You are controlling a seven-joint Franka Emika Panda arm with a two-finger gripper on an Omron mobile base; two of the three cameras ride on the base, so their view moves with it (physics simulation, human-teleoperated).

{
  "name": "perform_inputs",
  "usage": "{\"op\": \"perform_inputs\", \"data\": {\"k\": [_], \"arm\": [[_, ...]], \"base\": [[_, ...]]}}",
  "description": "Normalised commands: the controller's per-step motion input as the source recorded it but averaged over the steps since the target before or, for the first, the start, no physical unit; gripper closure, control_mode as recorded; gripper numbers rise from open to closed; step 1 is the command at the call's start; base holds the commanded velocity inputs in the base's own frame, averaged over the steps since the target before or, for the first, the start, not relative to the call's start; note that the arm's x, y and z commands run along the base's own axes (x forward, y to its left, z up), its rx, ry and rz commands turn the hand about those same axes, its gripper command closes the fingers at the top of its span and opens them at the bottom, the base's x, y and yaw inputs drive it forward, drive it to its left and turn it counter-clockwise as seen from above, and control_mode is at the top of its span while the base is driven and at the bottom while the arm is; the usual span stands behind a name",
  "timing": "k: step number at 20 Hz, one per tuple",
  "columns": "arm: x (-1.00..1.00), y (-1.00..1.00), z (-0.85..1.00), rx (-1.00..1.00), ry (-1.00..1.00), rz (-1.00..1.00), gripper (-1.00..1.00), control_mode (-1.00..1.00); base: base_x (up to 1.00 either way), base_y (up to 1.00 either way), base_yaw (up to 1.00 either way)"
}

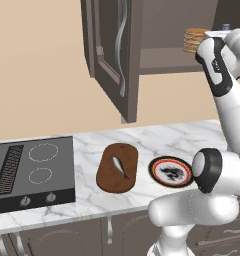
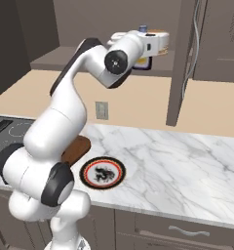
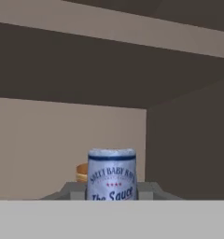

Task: Pick the fish from the plate and place it on the cutting board. Then pick the condiment bottle from the cabinet and place it next to the cutting board.

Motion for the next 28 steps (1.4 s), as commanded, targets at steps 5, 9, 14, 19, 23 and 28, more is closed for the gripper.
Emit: {"op": "perform_inputs", "data": {"k": [5, 9, 14, 19, 23, 28], "arm": [[-0.6, 0.4, 0.16, 0.0, 0.0, 0.0, 1.0, -1.0], [-0.69, 0.35, 0.02, 0.0, 0.0, 0.0, 1.0, -1.0], [-0.66, 0.21, 0.0, 0.0, 0.0, 0.0, 1.0, -1.0], [-0.68, 0.11, 0.0, 0.0, 0.0, 0.0, 1.0, -1.0], [-0.69, 0.04, -0.06, 0.0, 0.0, 0.0, 1.0, -1.0], [-0.57, 0.08, -0.3, 0.0, 0.0, 0.02, 1.0, -1.0]], "base": [[0.0, 0.0, 0.0], [0.0, 0.0, 0.0], [0.0, 0.0, 0.0], [0.0, 0.0, 0.0], [0.0, 0.0, 0.0], [0.0, 0.0, 0.0]]}}
